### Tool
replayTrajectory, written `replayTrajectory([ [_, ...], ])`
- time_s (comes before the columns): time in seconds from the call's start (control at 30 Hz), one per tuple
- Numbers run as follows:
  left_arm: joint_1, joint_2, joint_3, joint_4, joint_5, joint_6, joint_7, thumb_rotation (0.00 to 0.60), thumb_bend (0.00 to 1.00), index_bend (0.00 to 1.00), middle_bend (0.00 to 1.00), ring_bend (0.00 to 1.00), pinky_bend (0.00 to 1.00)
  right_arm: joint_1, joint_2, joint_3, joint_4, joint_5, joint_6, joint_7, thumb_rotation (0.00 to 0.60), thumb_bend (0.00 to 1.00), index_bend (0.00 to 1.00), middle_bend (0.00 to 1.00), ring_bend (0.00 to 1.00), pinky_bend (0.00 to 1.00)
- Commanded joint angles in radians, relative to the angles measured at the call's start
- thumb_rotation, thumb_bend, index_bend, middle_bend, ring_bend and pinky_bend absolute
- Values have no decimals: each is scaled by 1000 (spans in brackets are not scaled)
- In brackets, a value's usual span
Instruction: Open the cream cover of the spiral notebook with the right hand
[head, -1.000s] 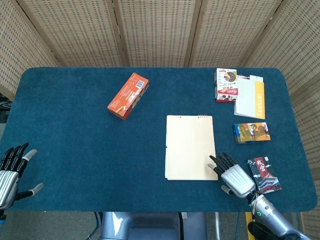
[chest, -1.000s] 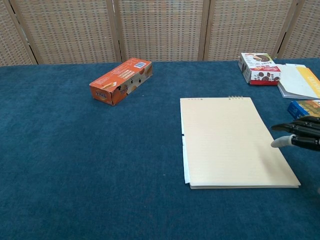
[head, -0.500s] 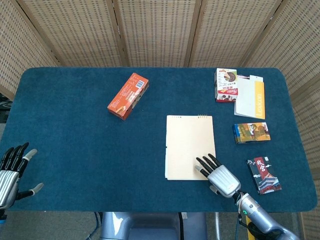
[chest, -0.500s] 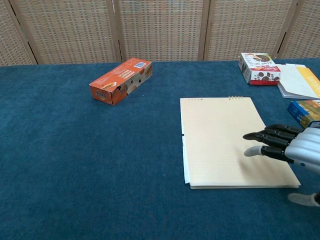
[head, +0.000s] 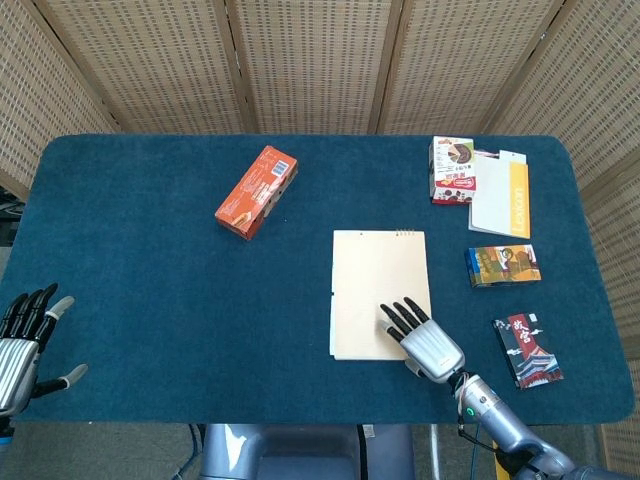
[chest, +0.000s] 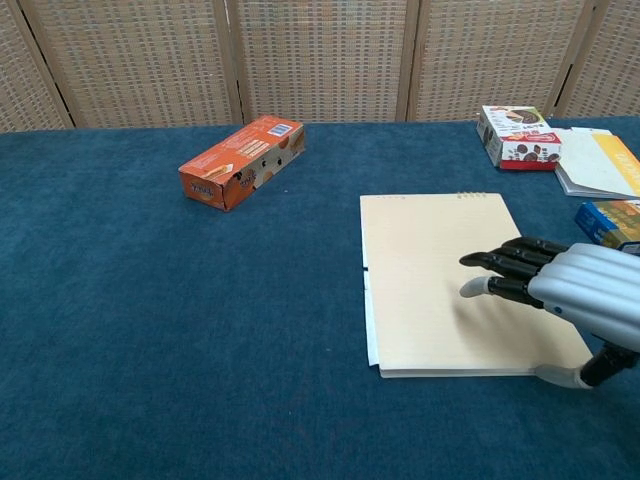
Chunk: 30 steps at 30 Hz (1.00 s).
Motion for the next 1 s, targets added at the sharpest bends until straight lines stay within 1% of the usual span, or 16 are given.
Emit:
replayTrajectory([
  [0.03,1,1,0,-1,0,2,-1,600,0,0,0,0,0,4,-6,1,0,11,-3,-7,600,337,138,0,0,0],
  [0.37,3,1,2,1,2,5,-5,600,0,0,0,0,0,5,-17,-20,-2,20,7,-27,600,337,138,0,0,0],
  [0.7,4,5,3,3,3,8,-17,600,0,0,0,0,0,14,-31,-10,6,45,5,-52,600,337,138,0,0,0],
  [1.0,6,7,4,5,8,15,-24,600,0,0,0,0,0,18,-46,-14,16,55,14,-80,600,337,138,0,0,0],
])
